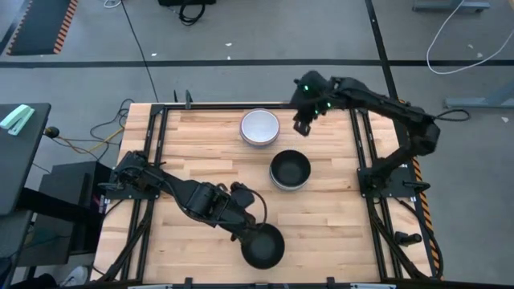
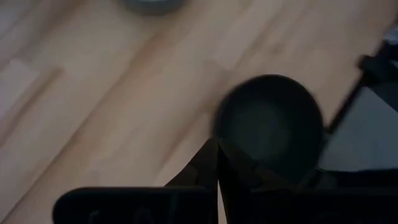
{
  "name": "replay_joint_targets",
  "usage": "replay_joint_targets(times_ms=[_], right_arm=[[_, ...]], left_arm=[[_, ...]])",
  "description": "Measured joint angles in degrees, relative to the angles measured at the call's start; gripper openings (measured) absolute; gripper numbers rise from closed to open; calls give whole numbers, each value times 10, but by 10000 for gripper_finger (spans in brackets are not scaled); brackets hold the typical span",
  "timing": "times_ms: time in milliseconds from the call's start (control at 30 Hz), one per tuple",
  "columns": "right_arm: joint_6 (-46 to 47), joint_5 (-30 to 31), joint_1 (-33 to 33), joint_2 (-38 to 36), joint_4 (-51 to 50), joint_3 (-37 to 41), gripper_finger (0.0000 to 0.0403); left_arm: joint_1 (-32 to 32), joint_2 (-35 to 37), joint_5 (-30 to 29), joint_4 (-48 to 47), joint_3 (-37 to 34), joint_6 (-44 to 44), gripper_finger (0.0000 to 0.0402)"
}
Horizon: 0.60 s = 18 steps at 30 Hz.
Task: Nest bowls inside each other
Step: Adjust the top stacked bowls
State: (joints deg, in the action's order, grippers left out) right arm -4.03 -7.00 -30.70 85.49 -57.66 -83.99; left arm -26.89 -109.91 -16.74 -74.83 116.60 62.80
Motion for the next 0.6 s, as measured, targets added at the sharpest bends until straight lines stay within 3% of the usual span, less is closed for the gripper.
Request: replay_joint_targets(times_ms=[167,367,600], right_arm=[[-32,-130,-96,68,43,0,52],[-23,-237,-196,151,110,0,7],[16,-304,-234,238,156,-35,4]], left_arm=[[-10,0,5,-16,0,40,27],[-22,0,7,5,0,53,33],[-16,0,0,6,0,55,17]])
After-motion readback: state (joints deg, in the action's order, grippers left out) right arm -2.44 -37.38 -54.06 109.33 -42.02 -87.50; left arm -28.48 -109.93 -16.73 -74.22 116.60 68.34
